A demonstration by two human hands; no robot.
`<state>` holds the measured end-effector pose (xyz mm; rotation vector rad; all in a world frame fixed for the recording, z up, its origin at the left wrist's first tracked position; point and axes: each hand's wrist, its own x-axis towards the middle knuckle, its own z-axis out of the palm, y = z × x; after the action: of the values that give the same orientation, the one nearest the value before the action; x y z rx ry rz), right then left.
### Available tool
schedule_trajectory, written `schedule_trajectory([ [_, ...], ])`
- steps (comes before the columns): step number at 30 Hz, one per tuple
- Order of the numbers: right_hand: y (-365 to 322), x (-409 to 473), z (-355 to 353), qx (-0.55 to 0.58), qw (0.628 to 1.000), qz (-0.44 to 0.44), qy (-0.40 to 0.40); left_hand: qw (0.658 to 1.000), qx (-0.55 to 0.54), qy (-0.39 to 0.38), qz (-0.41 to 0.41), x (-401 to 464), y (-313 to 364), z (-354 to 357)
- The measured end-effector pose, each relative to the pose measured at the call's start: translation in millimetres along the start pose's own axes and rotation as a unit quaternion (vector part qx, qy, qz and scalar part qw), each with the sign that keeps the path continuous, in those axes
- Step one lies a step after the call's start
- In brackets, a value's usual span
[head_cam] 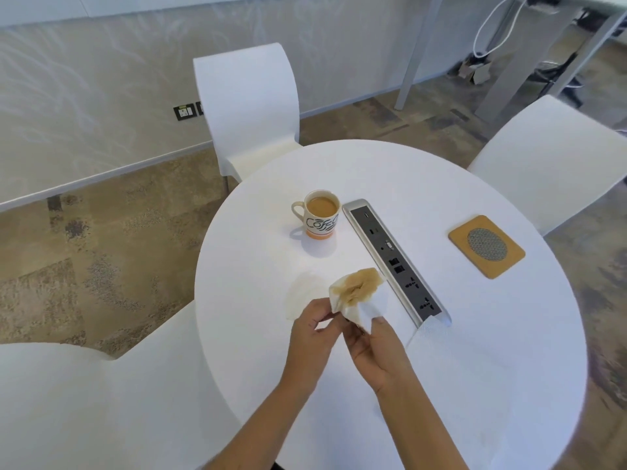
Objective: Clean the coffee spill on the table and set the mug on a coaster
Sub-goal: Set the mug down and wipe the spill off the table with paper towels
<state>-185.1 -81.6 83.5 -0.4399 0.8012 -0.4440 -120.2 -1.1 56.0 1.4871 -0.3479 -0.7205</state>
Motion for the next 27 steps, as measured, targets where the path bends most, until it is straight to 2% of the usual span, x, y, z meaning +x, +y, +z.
schedule_trajectory([
  [5, -2.0, -13.5, -15.5, -0.031, 0.999, -0.018, -0.012, 0.998, -0.035, 0.055, -0.009, -11.8, -1.3, 21.9],
  [9, -10.7, -20.6, -47.1, -0.129, 0.992, 0.012, 0.001, 0.994, -0.033, 0.097, -0.048, -16.0, -15.3, 24.4],
  [12, -28.6, -12.7, -86.8, -0.164, 0.982, 0.032, 0.085, 0.988, -0.030, 0.141, -0.056, -18.4, -26.9, 16.9],
  [14, -48.8, -3.8, -120.2, -0.240, 0.958, -0.017, 0.158, 0.984, -0.018, 0.165, -0.061, -18.7, -34.2, 8.4],
  [15, -60.6, 0.2, -137.9, -0.315, 0.927, -0.056, 0.196, 0.982, -0.016, 0.175, -0.064, -19.0, -36.4, 4.5],
  [16, -73.4, 4.5, -155.6, -0.411, 0.876, -0.095, 0.233, 0.980, -0.015, 0.185, -0.065, -18.8, -38.5, 0.5],
  [17, -85.7, 8.6, -172.2, -0.515, 0.808, -0.118, 0.262, 0.979, -0.012, 0.195, -0.063, -18.6, -38.9, -2.9],
  [19, -106.9, 15.3, -198.5, -0.681, 0.665, -0.090, 0.293, 0.975, -0.008, 0.213, -0.063, -18.1, -38.4, -8.3],
  [22, -123.0, 19.2, -220.7, -0.808, 0.526, 0.008, 0.266, 0.971, -0.001, 0.229, -0.068, -15.9, -37.4, -15.1],
  [23, -124.4, 19.3, -224.6, -0.831, 0.494, 0.024, 0.254, 0.970, 0.003, 0.233, -0.068, -15.2, -37.1, -17.0],
  [25, -123.8, 18.8, -229.4, -0.856, 0.454, 0.023, 0.246, 0.969, 0.011, 0.237, -0.062, -14.7, -36.1, -19.3],
  [27, -121.4, 18.4, -231.2, -0.860, 0.445, 0.006, 0.251, 0.969, 0.017, 0.239, -0.053, -15.2, -36.4, -20.3],
])
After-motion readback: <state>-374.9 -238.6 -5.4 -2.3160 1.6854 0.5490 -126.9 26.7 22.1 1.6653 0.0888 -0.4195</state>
